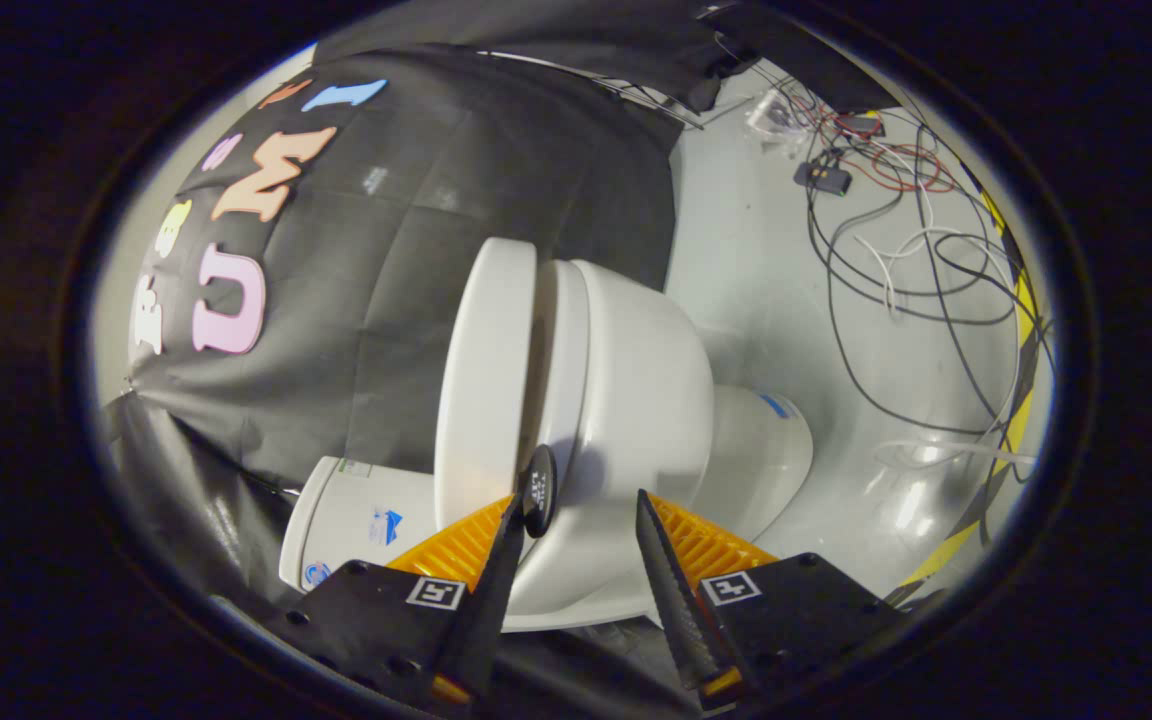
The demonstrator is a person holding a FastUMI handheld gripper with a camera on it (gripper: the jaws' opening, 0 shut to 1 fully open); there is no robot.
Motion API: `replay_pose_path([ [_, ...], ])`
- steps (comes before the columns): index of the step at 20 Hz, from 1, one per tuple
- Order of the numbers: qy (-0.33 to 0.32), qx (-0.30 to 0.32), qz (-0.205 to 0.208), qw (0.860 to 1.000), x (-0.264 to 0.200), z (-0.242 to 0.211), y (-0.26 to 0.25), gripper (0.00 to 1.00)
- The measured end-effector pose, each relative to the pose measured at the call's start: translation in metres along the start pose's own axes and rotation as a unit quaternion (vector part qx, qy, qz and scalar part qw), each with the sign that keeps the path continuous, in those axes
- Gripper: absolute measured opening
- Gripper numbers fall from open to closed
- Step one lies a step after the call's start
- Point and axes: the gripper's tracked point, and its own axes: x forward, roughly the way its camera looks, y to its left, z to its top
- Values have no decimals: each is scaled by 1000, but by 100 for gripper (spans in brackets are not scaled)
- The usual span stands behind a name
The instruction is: Open the toilet lid.
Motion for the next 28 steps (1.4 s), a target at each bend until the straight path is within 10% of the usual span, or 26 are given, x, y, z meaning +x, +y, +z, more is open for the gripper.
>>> replay_pose_path([
  [8,24,-10,-3,1000,7,0,12,38],
  [15,62,11,-103,993,4,0,11,38],
  [26,50,40,-20,998,-3,30,20,38],
  [28,54,9,-36,998,-8,49,11,14],
])
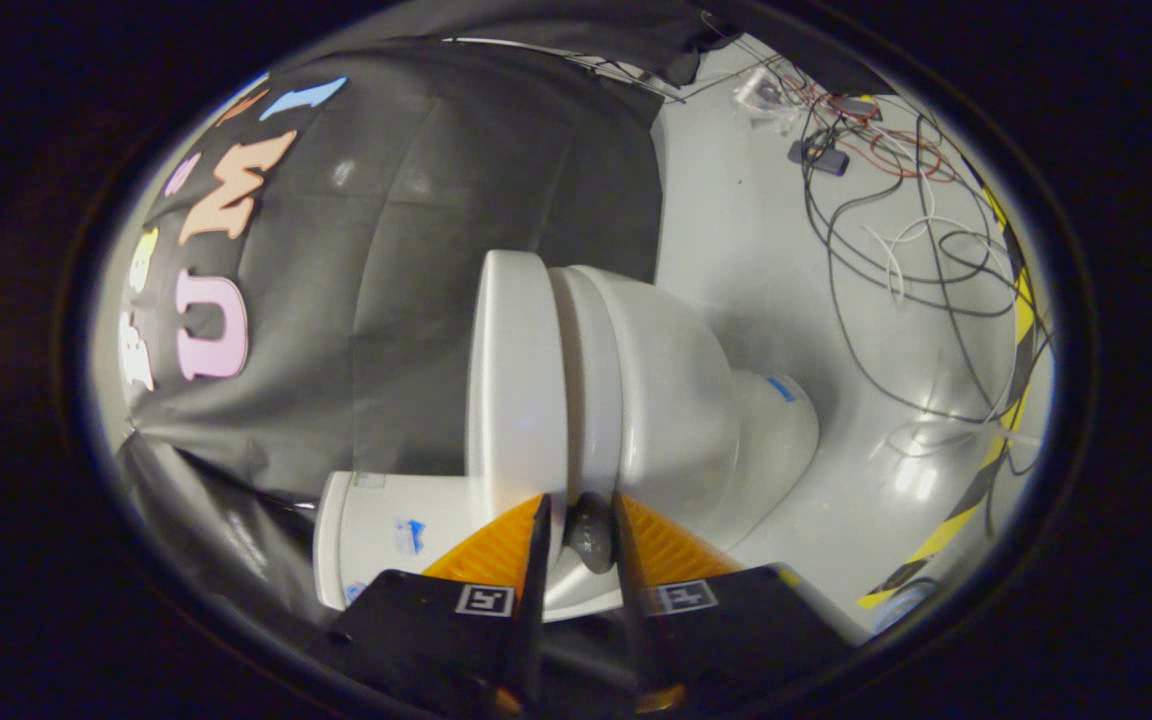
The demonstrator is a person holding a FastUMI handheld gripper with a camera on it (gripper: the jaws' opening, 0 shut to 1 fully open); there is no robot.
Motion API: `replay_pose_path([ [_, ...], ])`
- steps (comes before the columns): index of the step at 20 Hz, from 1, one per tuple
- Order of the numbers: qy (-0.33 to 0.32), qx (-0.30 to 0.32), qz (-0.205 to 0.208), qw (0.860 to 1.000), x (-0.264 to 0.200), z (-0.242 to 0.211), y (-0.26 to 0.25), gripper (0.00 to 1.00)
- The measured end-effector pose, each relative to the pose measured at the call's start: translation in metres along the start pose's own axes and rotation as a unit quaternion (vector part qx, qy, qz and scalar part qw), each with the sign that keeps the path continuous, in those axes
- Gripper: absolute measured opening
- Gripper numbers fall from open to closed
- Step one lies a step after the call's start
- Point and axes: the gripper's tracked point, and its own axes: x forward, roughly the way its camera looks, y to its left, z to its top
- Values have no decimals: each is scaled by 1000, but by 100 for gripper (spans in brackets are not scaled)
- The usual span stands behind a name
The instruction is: Open the toilet lid.
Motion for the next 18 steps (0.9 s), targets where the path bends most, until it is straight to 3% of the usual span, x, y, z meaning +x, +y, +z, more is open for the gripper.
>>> replay_pose_path([
  [1,1,-6,-8,1000,12,-17,-3,1],
  [7,-25,88,1,996,8,-21,-3,1],
  [12,-19,-35,-50,998,5,-18,1,1],
  [18,-18,-80,-70,994,1,-14,14,1],
])
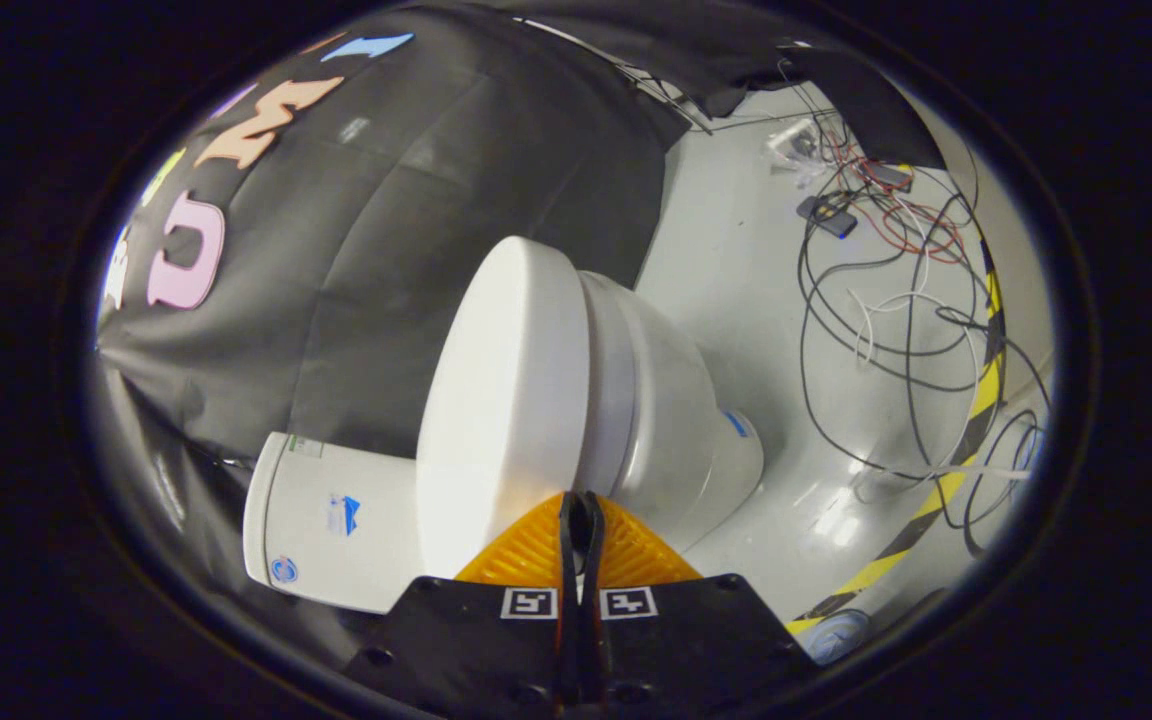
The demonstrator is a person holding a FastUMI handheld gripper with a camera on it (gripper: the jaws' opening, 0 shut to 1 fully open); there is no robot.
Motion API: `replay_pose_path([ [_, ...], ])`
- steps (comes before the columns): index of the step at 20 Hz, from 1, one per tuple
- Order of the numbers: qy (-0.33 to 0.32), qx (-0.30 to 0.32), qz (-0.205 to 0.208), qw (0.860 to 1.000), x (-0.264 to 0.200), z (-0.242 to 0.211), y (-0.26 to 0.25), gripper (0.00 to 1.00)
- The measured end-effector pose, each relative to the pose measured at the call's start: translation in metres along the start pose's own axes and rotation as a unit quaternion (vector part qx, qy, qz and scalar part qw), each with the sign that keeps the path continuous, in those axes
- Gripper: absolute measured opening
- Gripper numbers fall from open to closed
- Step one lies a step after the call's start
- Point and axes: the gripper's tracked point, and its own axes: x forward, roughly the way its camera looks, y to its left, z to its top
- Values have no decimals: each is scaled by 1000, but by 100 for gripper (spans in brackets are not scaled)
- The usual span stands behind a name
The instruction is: Open the toilet lid.
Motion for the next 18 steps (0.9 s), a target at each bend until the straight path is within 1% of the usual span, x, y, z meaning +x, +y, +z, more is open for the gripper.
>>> replay_pose_path([
  [4,-11,-41,-3,999,-12,6,17,1],
  [8,-33,-58,16,998,-28,9,45,1],
  [10,-52,-75,9,996,-32,11,56,1],
  [12,-74,-109,4,991,-42,14,68,1],
  [13,-88,-122,8,989,-46,15,79,1],
  [17,-132,-148,50,979,-62,14,125,1],
  [18,-141,-151,55,977,-64,14,134,1],
])
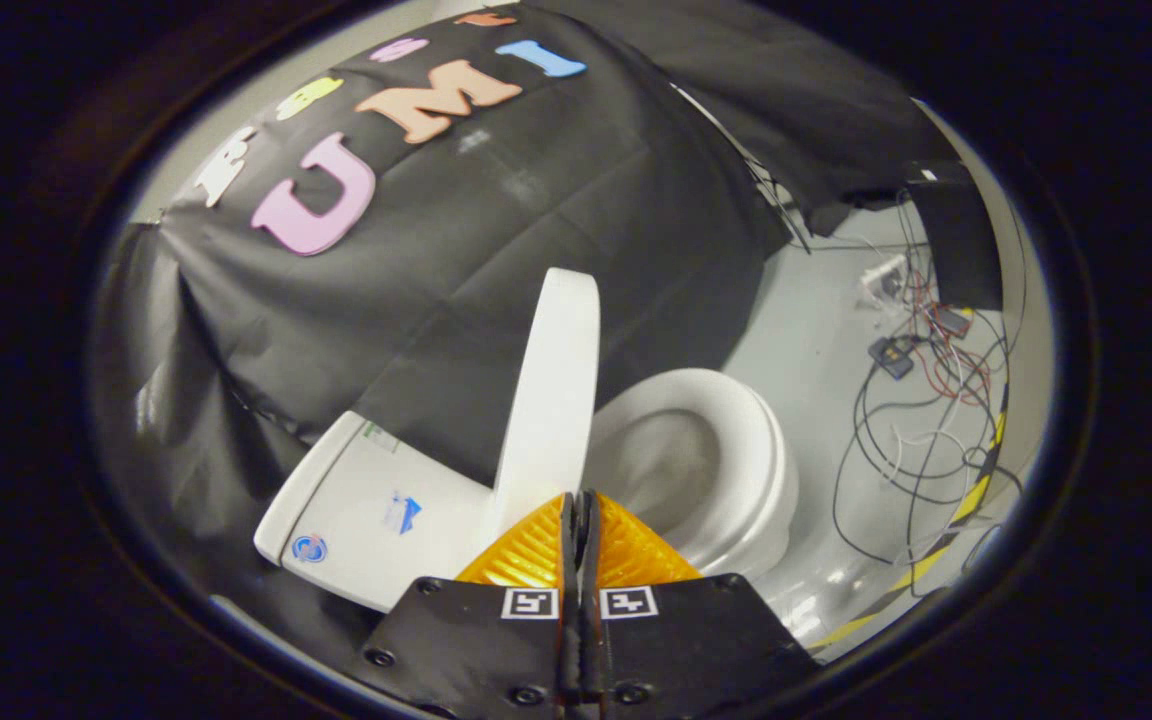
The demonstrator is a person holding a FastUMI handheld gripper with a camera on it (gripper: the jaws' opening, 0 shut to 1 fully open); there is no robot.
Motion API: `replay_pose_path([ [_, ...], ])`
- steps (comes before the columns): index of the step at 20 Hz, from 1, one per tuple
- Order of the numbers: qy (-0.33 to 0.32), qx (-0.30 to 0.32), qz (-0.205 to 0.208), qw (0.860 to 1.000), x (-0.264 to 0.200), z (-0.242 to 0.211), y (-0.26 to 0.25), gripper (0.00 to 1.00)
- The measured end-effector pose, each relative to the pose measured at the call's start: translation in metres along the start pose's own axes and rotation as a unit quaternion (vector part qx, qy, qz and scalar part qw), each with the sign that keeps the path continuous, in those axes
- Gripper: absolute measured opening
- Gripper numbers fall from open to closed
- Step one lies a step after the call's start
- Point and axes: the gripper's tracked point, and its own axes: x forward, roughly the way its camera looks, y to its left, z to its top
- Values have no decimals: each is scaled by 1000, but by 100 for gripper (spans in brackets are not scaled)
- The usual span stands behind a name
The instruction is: Open the toilet lid.
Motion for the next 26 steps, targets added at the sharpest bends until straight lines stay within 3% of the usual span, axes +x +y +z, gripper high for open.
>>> replay_pose_path([
  [13,-23,-101,-45,994,-8,7,54,1],
  [18,-14,-116,-32,993,-8,9,69,1],
  [22,-42,-140,-15,989,-12,12,100,1],
  [26,-45,-211,-17,976,-17,7,122,1],
])
